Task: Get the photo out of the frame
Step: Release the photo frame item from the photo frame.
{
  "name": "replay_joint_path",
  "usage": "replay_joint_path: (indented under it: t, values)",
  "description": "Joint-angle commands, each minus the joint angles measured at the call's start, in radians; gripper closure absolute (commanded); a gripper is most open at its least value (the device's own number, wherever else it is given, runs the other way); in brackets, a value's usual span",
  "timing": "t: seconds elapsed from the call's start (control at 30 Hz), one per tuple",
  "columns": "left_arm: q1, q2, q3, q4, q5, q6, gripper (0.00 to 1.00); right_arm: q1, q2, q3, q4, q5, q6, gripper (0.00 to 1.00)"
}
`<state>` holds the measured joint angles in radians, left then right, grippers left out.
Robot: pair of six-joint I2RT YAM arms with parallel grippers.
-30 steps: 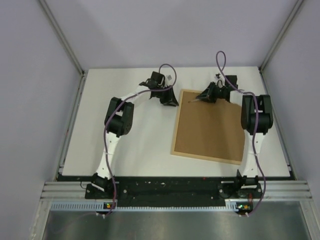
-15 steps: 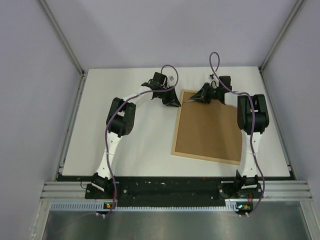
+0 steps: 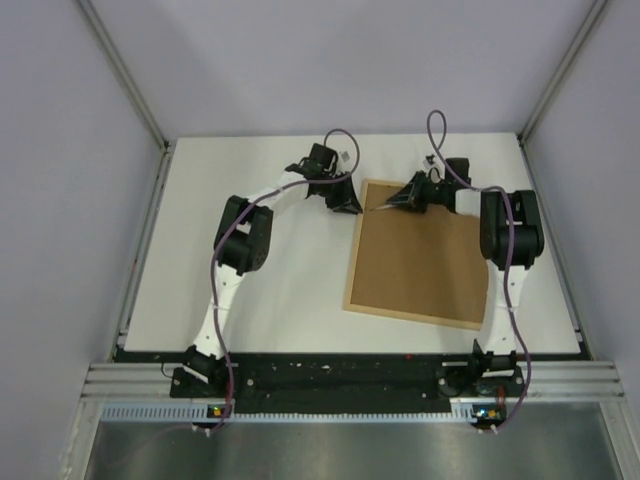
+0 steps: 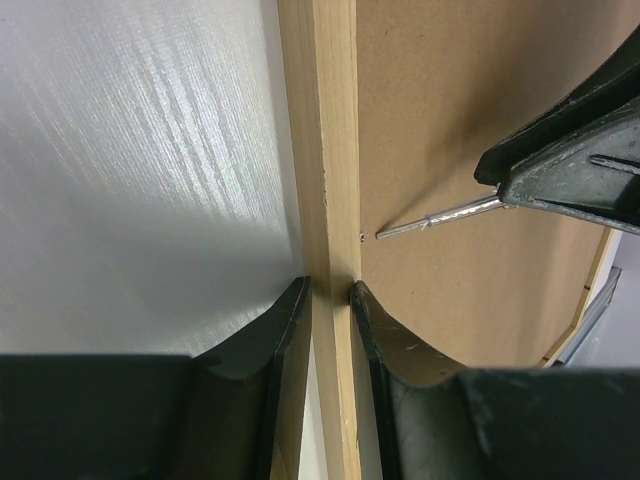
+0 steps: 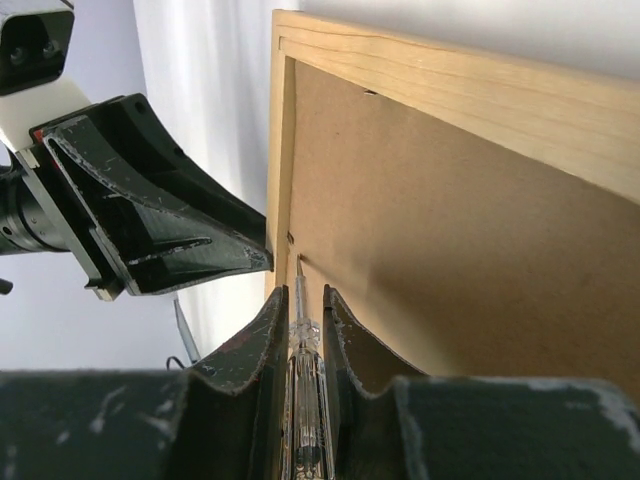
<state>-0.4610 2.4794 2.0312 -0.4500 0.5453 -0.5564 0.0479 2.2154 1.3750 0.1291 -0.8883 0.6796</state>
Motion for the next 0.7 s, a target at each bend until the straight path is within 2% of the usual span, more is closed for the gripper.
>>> replay_joint_path:
  t: [0.0, 0.67]
  values:
    - [-0.013, -0.005, 0.014, -0.039, -0.081, 0.032, 0.73, -0.017, -0.049, -0.011, -0.013, -0.001, -0.006, 1.0]
    - [-0.025, -0.005, 0.021, -0.049, -0.077, 0.029, 0.74, 0.027, 0.044, 0.047, 0.041, 0.025, 0.067, 1.0]
